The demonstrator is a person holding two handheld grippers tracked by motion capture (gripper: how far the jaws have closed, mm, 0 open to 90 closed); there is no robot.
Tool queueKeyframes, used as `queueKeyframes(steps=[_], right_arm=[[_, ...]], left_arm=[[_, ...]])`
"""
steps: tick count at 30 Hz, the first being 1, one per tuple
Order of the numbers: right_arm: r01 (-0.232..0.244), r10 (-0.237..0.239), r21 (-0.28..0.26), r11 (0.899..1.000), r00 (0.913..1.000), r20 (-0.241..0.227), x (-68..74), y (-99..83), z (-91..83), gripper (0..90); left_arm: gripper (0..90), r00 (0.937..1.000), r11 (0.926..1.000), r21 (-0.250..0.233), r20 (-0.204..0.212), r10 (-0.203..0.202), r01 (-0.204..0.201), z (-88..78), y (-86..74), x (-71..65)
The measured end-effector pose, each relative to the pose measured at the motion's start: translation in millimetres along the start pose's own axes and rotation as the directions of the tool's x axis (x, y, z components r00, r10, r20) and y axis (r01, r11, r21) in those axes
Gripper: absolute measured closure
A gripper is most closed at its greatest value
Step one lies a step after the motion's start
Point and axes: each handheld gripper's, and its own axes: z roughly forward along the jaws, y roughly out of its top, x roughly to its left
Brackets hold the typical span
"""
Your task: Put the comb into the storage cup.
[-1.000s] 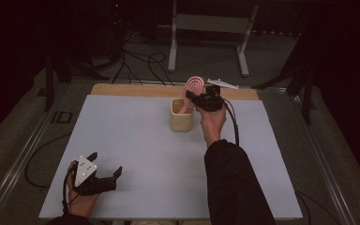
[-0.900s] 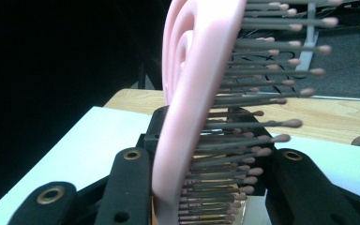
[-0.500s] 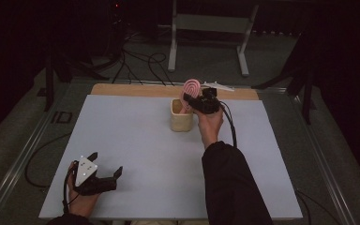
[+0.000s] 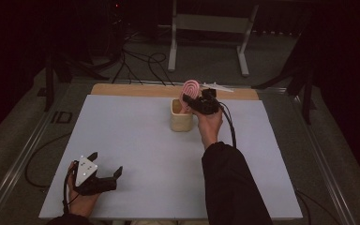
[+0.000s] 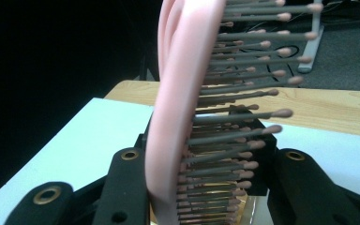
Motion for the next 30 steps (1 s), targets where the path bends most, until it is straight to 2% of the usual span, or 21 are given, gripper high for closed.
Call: queueKeyframes(steps=[5, 10, 15, 29, 30], right_arm=[[-0.002, 0.002, 0.005, 1.000, 1.0000, -0.006, -3.3, 0.4, -1.0, 61.1], [0.001, -0.001, 0.007, 1.000, 1.0000, 0.008, -5.8, 0.3, -2.3, 57.7], [0.025, -0.025, 0.012, 1.000, 0.9994, 0.023, -7.0, 0.1, -4.0, 54.8], [0.052, -0.053, 0.024, 0.998, 0.9980, 0.035, -9.0, 2.1, -8.7, 49.2], [0.059, -0.060, 0.027, 0.998, 0.9972, 0.045, -8.9, 2.6, -9.7, 46.1]], left_arm=[[0.1, 1.0000, 1.0000, 0.000, 0.000, 0.000, 0.000, 0.1, 0.0, 0.0], [0.1, 1.0000, 1.0000, -0.002, 0.001, -0.002, 0.002, 0.4, 0.0, -0.2], [0.1, 1.0000, 1.0000, 0.000, 0.001, -0.002, 0.002, 0.5, 0.0, -0.3], [0.1, 1.0000, 1.0000, 0.002, 0.001, -0.003, 0.003, 0.4, -0.2, -0.1], [0.1, 1.0000, 1.0000, 0.003, 0.002, -0.002, 0.002, 0.7, -0.2, -0.4]])
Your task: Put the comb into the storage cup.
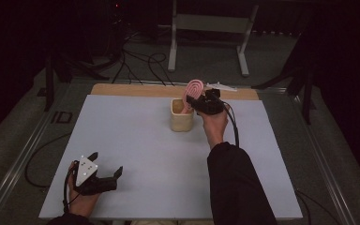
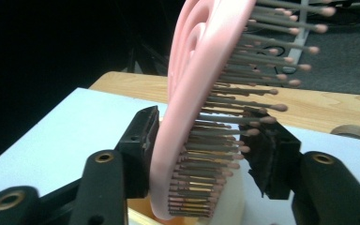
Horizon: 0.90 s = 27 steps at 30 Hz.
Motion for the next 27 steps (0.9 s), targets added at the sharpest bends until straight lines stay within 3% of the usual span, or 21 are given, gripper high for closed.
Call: queueKeyframes(steps=[12, 17, 27], right_arm=[[0.026, -0.025, 0.026, 0.999, 0.9996, -0.012, -1.5, 1.4, -4.8, 41.5], [0.044, -0.044, 0.011, 0.999, 0.9990, -0.012, -2.0, 3.3, -11.0, 29.1], [0.048, -0.048, 0.013, 0.999, 0.9989, 0.003, -3.6, 4.4, -16.8, 14.3]], left_arm=[[0.1, 1.0000, 1.0000, 0.002, 0.000, 0.001, -0.001, 0.2, -0.2, 0.2], [0.1, 1.0000, 1.0000, 0.003, 0.001, 0.004, -0.004, 0.8, -0.1, -0.4], [0.1, 1.0000, 1.0000, 0.003, -0.001, 0.004, -0.004, 0.7, 0.0, -0.2]])
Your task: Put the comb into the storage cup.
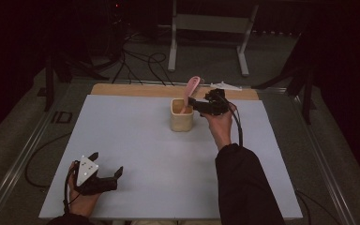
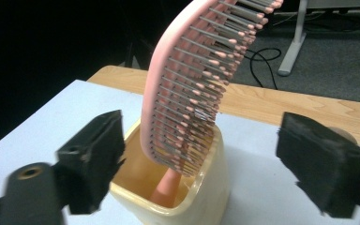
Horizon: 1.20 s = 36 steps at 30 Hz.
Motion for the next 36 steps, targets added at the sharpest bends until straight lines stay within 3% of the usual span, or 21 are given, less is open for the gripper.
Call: queueKeyframes(steps=[5, 19, 36], right_arm=[[0.014, -0.014, 0.015, 1.000, 0.9999, -0.003, -0.4, -1.4, -0.8, 8.8], [0.055, -0.055, 0.038, 0.998, 0.9985, -0.003, -9.1, -11.4, -17.2, 8.5], [0.071, -0.071, 0.047, 0.996, 0.9974, -0.017, -18.2, -40.5, -45.0, 8.6]], left_arm=[[0.1, 1.0000, 1.0000, -0.001, 0.001, 0.001, -0.001, 0.2, 0.0, -0.4], [0.1, 1.0000, 1.0000, -0.004, -0.003, 0.001, -0.001, 0.1, 0.4, -0.7], [0.1, 1.0000, 1.0000, -0.002, -0.003, 0.004, -0.004, 0.4, 0.6, -1.5]])
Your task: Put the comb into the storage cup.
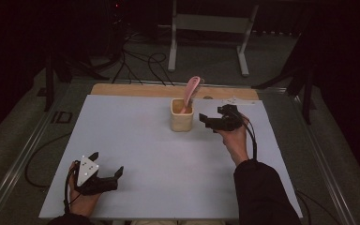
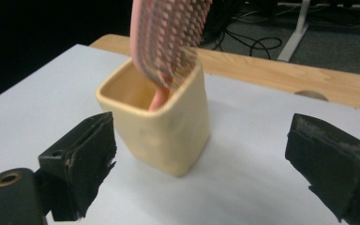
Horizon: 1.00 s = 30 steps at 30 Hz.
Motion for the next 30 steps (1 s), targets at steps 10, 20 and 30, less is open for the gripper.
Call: queueKeyframes(steps=[10, 20, 30], right_arm=[[0.069, -0.069, 0.008, 0.998, 0.9973, 0.026, 1.8, -29.1, -17.2, 8.7], [0.117, -0.117, -0.031, 0.993, 0.9930, 0.021, 4.7, -51.0, -53.5, 8.6], [0.068, -0.066, -0.087, 0.994, 0.9974, 0.031, 0.2, -90.5, -90.4, 8.6]], left_arm=[[0.1, 0.9999, 0.9999, -0.008, -0.003, -0.010, 0.010, -0.8, 0.7, 2.0], [0.1, 0.9999, 0.9996, -0.024, 0.004, -0.012, 0.012, -2.9, 6.8, 2.4], [0.1, 0.9996, 0.9996, -0.027, 0.027, 0.004, -0.004, -5.3, 15.5, 1.6]])
